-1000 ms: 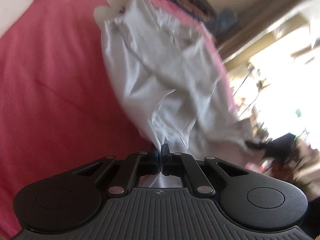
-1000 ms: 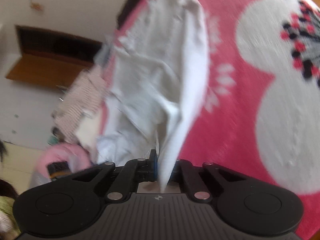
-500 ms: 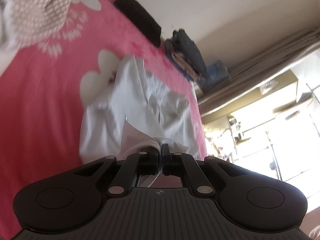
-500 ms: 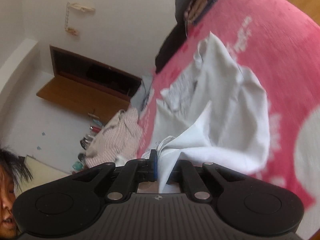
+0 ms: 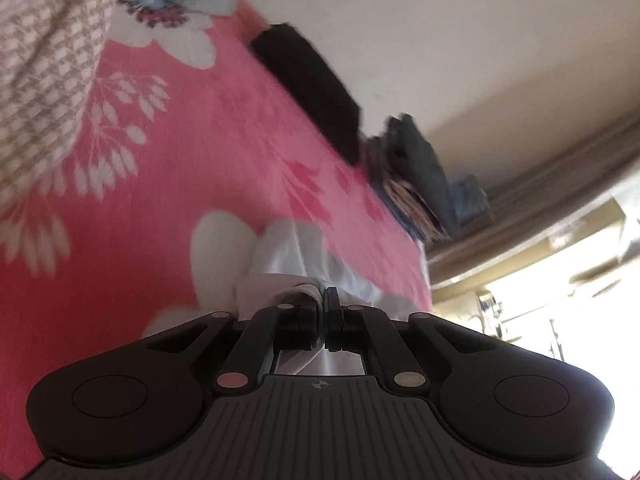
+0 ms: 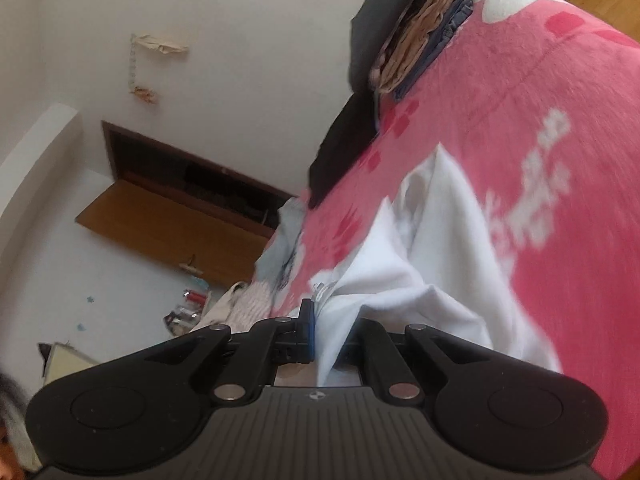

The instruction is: Fold clothes

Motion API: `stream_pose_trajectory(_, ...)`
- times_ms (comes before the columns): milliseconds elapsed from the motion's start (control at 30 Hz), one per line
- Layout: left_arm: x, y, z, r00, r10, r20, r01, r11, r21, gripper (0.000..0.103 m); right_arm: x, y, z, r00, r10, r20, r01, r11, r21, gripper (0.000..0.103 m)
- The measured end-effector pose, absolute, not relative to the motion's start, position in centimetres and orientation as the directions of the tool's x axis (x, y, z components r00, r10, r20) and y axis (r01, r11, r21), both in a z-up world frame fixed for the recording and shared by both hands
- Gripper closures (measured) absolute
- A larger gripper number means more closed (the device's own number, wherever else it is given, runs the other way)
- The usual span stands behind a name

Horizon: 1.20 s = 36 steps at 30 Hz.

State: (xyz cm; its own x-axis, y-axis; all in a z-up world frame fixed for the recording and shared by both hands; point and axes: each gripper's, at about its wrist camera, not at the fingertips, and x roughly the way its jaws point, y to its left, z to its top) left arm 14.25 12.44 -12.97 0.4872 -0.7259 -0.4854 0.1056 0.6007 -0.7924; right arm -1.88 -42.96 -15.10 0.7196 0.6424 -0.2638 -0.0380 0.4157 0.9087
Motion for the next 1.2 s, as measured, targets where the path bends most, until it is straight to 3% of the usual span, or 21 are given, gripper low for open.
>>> stream_pose_trajectory(133, 17.2, 12.2, -15.8, 0.467, -0.725, -0.507, 0.020, 0.582, -0.813, 0.100, 2.4, -44.2, -18.2, 0.732, 0.630, -0.261, 0.043, 0.340, 0.939, 0.098)
stream_pose_trajectory(167, 17.5, 12.3, -16.4, 0.461, -0.721, -0.516, -0.011, 0.578, -0.816, 0.094, 3.2, -44.4, -19.3, 0.728, 0.620, -0.292, 0.102, 0.323, 0.941, 0.097)
stream_pose_trajectory(200, 17.7, 12.5, -16.9, 0.456, -0.719, -0.524, -0.040, 0.572, -0.819, 0.089, 3.8, -44.6, -20.3, 0.718, 0.612, -0.332, 0.164, 0.315, 0.935, 0.091)
stream_pose_trajectory(233, 17.6, 12.7, -17.2, 0.455, -0.719, -0.525, -0.061, 0.564, -0.824, 0.079, 4.2, -44.8, -21.1, 0.703, 0.616, -0.354, 0.204, 0.302, 0.931, 0.076)
stream_pose_trajectory(300, 17.2, 13.3, -16.9, 0.468, -0.725, -0.506, -0.051, 0.549, -0.834, 0.066, 4.4, -45.2, -22.1, 0.685, 0.633, -0.360, 0.247, 0.263, 0.932, 0.071)
stream_pose_trajectory(333, 17.0, 13.6, -16.6, 0.476, -0.728, -0.493, -0.039, 0.543, -0.839, 0.059, 4.1, -45.4, -22.0, 0.691, 0.636, -0.343, 0.242, 0.244, 0.939, 0.059)
stream_pose_trajectory(367, 16.8, 13.9, -16.2, 0.485, -0.729, -0.483, -0.030, 0.538, -0.842, 0.051, 3.6, -45.5, -21.7, 0.696, 0.638, -0.330, 0.232, 0.235, 0.944, 0.054)
stream_pose_trajectory(433, 16.2, 14.8, -15.2, 0.539, -0.697, -0.472, -0.033, 0.543, -0.839, 0.050, 2.6, -45.8, -20.9, 0.697, 0.636, -0.331, 0.221, 0.249, 0.943, 0.028)
stream_pose_trajectory(533, 15.2, 16.1, -13.4, 0.623, -0.658, -0.423, 0.002, 0.543, -0.840, 0.047, 0.7, -46.3, -19.7, 0.709, 0.614, -0.346, 0.229, 0.263, 0.937, 0.012)
stream_pose_trajectory(600, 14.2, 16.9, -12.3, 0.657, -0.636, -0.403, 0.015, 0.546, -0.838, 0.046, -0.7, -46.8, -19.1, 0.729, 0.586, -0.354, 0.242, 0.264, 0.934, 0.008)
stream_pose_trajectory(700, 12.0, 17.5, -10.7, 0.673, -0.624, -0.396, 0.049, 0.573, -0.818, 0.046, -3.2, -47.6, -18.0, 0.766, 0.543, -0.345, 0.246, 0.248, 0.937, 0.008)
stream_pose_trajectory(900, 4.5, 16.2, -10.8, 0.527, -0.671, -0.521, 0.123, 0.667, -0.735, 0.045, -10.2, -46.7, -16.4, 0.809, 0.499, -0.310, 0.222, 0.229, 0.948, 0.009)
stream_pose_trajectory(1033, -0.1, 14.2, -13.8, 0.418, -0.715, -0.560, 0.145, 0.661, -0.736, 0.045, -13.5, -43.5, -17.3, 0.753, 0.544, -0.370, 0.285, 0.238, 0.929, 0.019)
stream_pose_trajectory(1200, -0.9, 12.8, -18.0, 0.442, -0.732, -0.519, 0.034, 0.592, -0.806, 0.045, -13.4, -40.5, -19.6, 0.698, 0.548, -0.461, 0.385, 0.256, 0.887, 0.033)
